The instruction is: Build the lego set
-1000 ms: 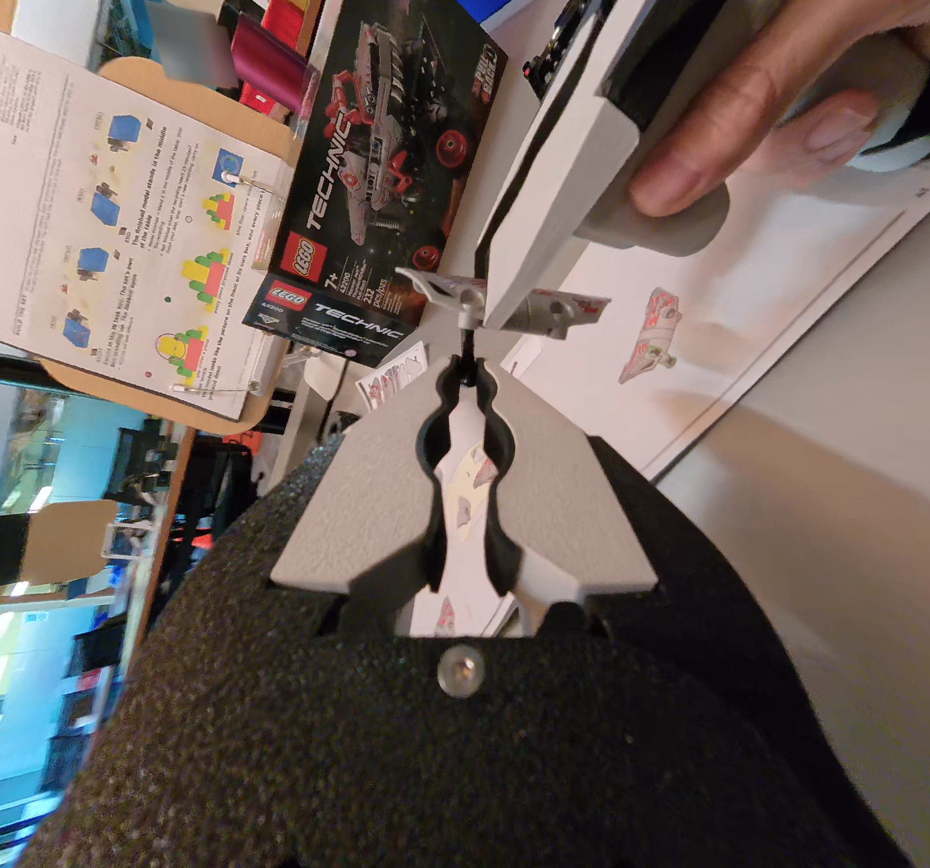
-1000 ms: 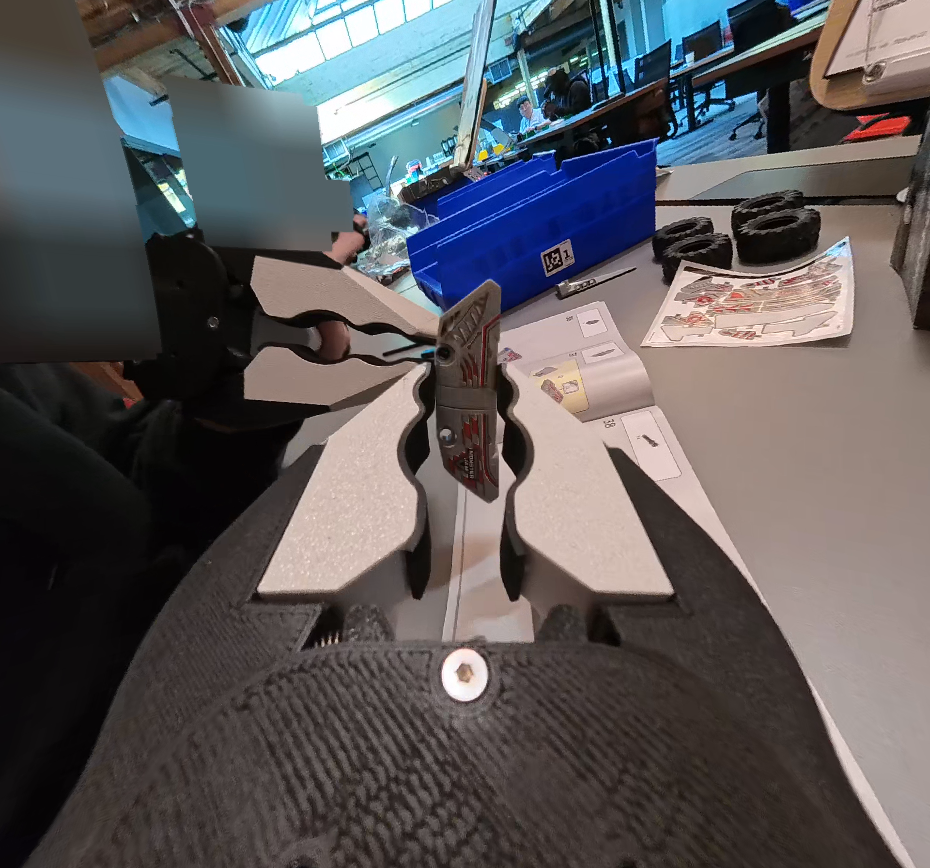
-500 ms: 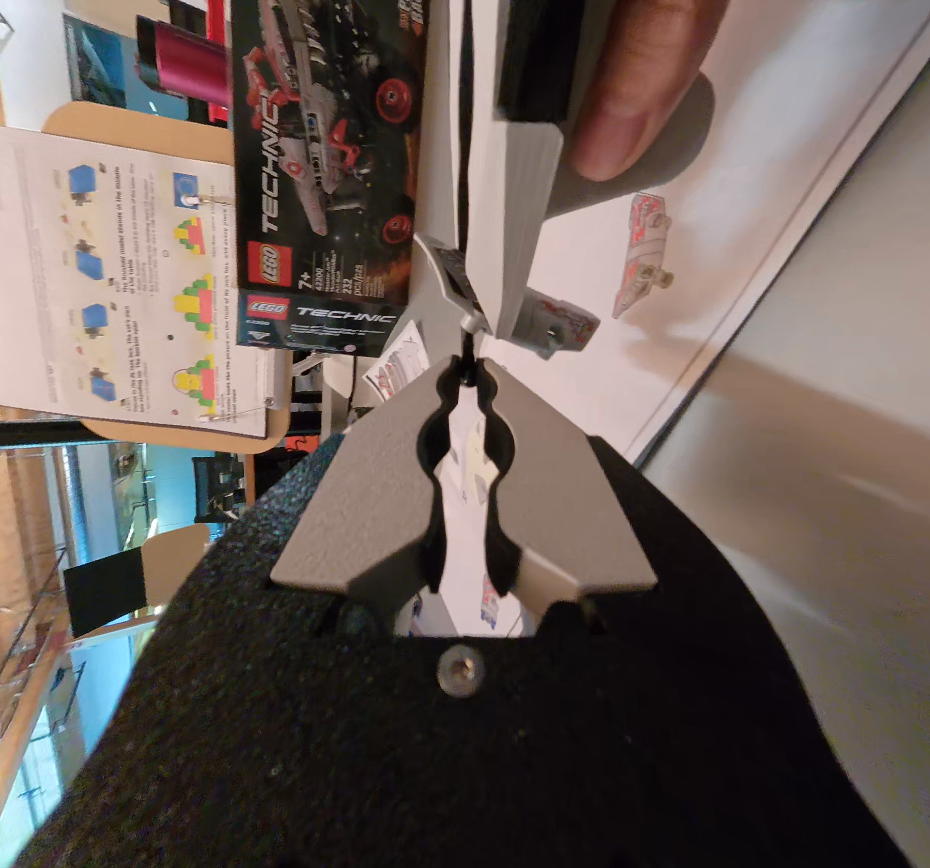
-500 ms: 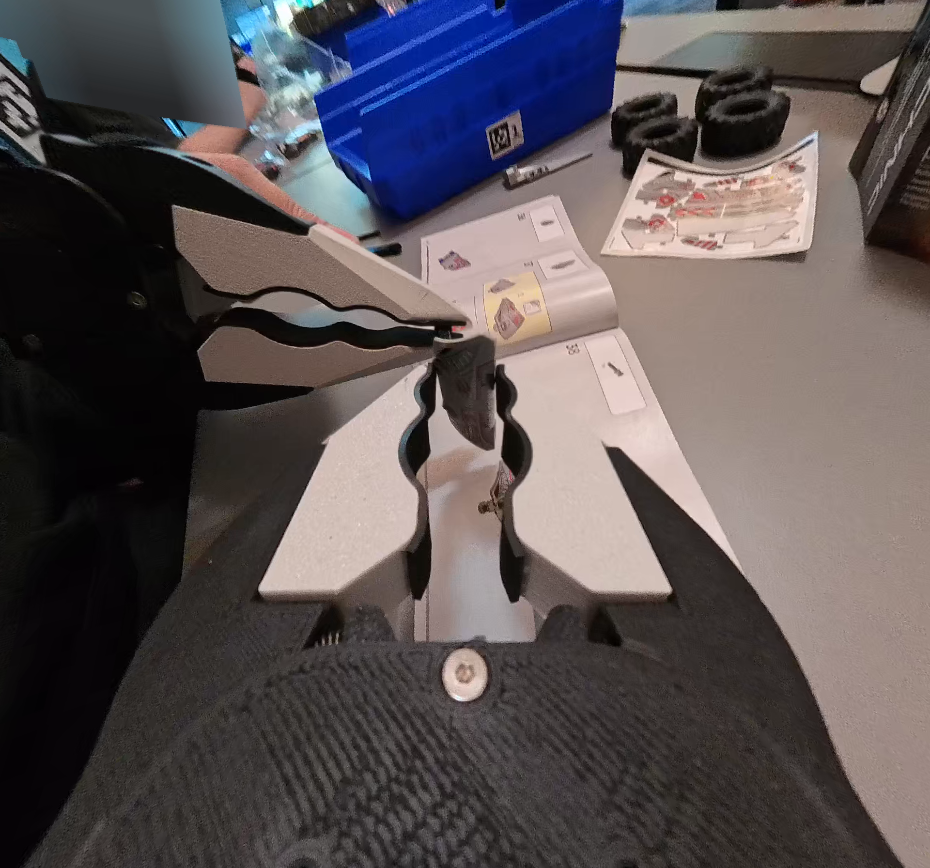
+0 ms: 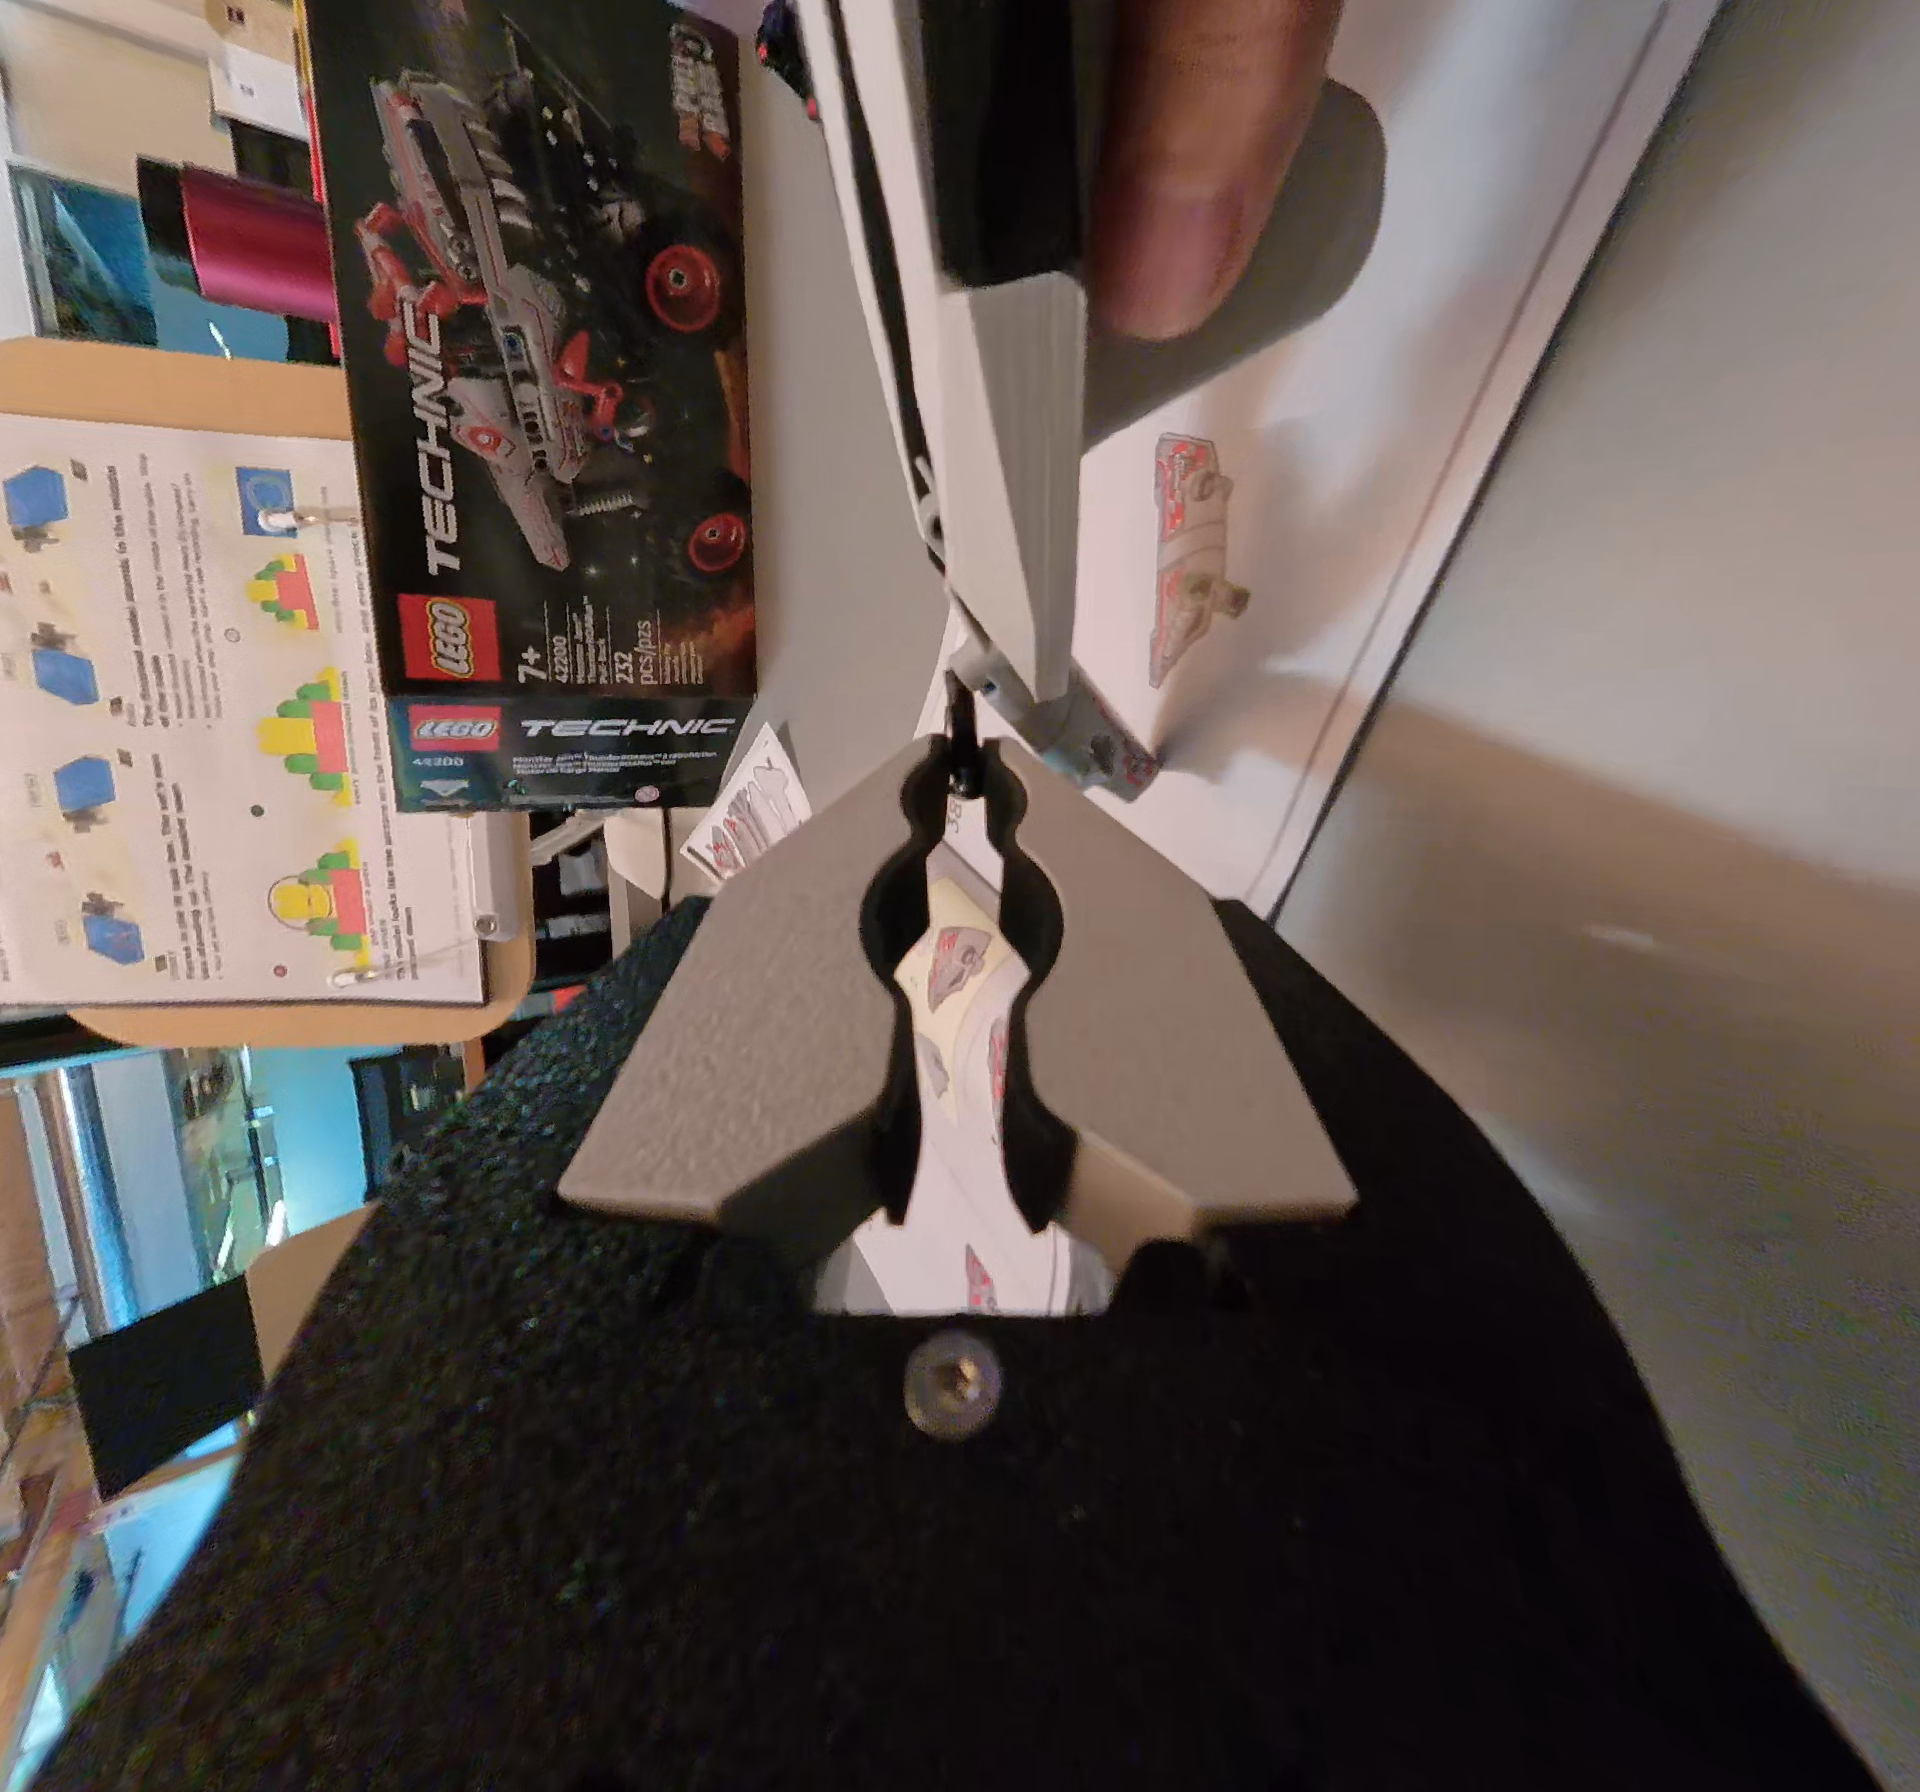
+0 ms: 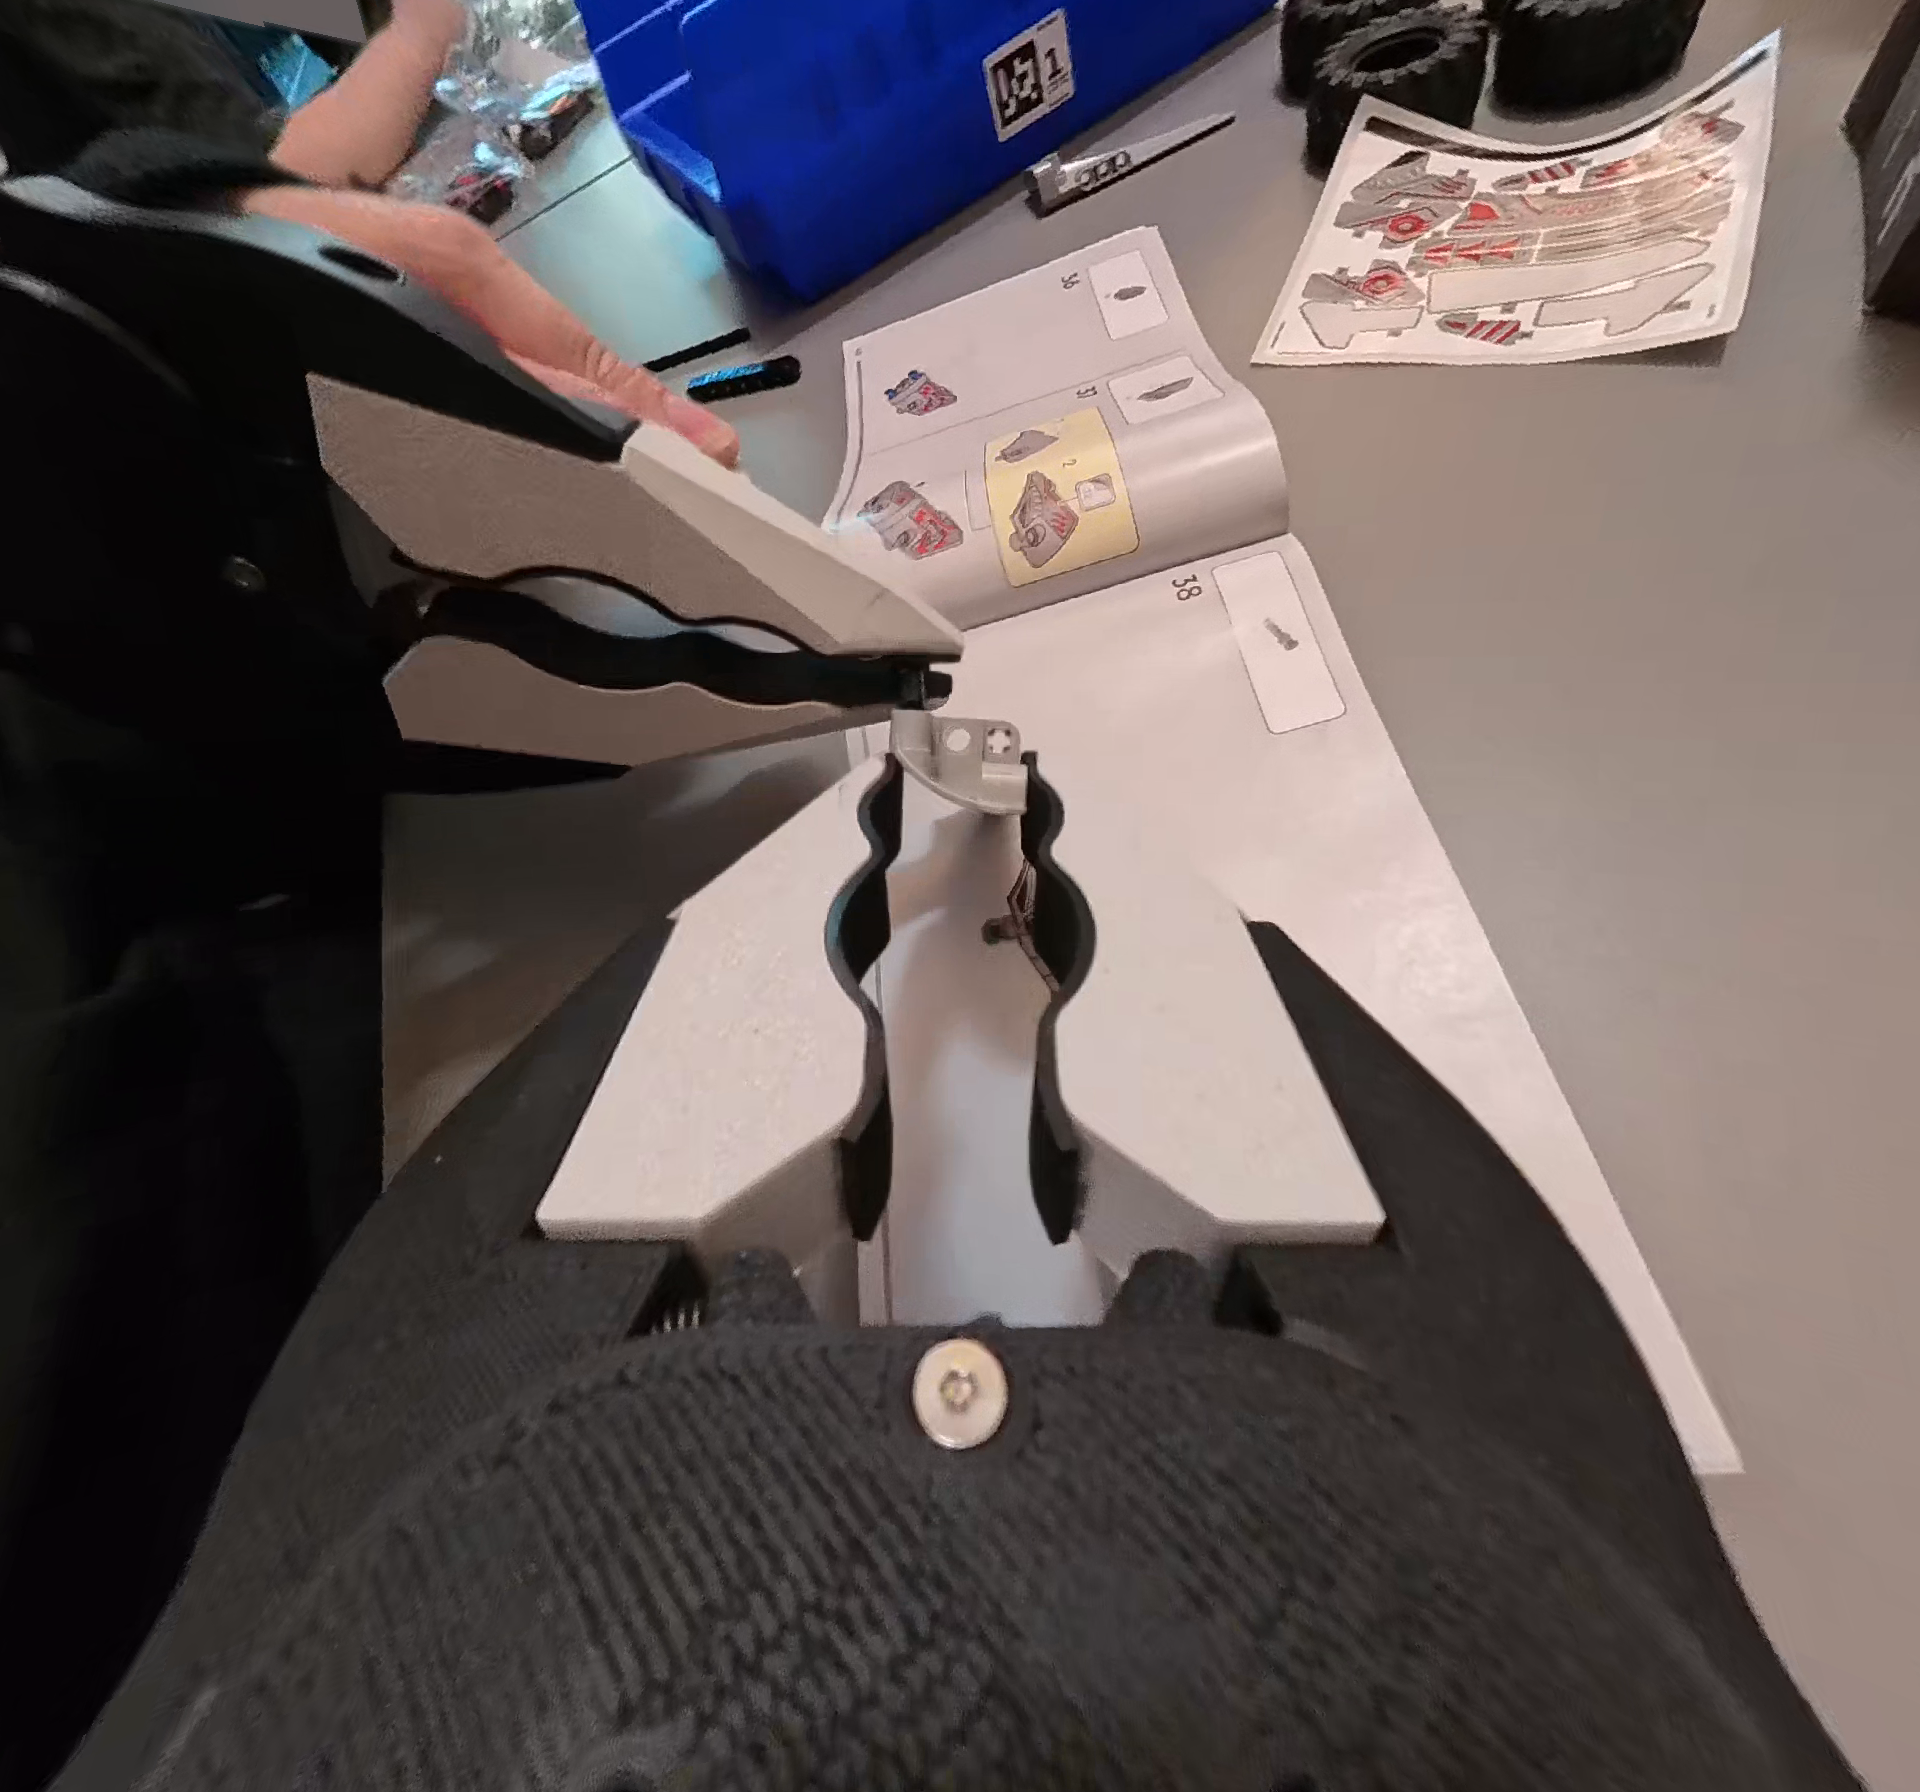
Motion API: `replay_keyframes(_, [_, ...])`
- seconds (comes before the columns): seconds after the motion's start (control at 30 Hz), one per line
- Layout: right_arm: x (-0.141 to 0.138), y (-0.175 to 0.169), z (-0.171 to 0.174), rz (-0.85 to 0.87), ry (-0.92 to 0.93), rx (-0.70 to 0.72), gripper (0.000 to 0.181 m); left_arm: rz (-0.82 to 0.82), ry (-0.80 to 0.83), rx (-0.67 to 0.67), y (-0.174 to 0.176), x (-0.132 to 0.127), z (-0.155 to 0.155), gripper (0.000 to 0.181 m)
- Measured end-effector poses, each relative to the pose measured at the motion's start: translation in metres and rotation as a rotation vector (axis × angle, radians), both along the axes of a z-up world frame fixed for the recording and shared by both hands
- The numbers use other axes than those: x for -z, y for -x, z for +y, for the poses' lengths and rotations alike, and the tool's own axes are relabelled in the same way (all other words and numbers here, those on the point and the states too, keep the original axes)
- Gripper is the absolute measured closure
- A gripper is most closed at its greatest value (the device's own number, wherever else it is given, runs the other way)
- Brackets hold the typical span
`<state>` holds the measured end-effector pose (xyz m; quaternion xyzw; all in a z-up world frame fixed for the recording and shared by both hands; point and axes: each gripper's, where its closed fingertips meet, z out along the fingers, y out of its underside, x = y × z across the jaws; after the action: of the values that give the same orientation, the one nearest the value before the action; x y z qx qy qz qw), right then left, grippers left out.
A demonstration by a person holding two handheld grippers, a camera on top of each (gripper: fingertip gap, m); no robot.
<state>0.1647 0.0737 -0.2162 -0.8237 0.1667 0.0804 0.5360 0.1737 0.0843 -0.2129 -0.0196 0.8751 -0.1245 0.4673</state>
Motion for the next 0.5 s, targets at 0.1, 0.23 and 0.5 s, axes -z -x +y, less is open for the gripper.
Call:
replay_keyframes(0.1, [0.0,0.005,0.0,-0.069,0.019,-0.055,0.162,-0.022,-0.076,0.091,0.004,-0.001,-0.001,0.178])
replay_keyframes(0.23, [-0.006,0.008,-0.001,-0.056,-0.023,-0.105,0.163,-0.064,-0.135,0.183,0.005,-0.007,-0.003,0.178])
replay_keyframes(0.5, [-0.009,0.015,0.001,-0.031,0.036,-0.1,0.163,-0.194,-0.563,0.249,0.01,-0.019,0.0,0.179])
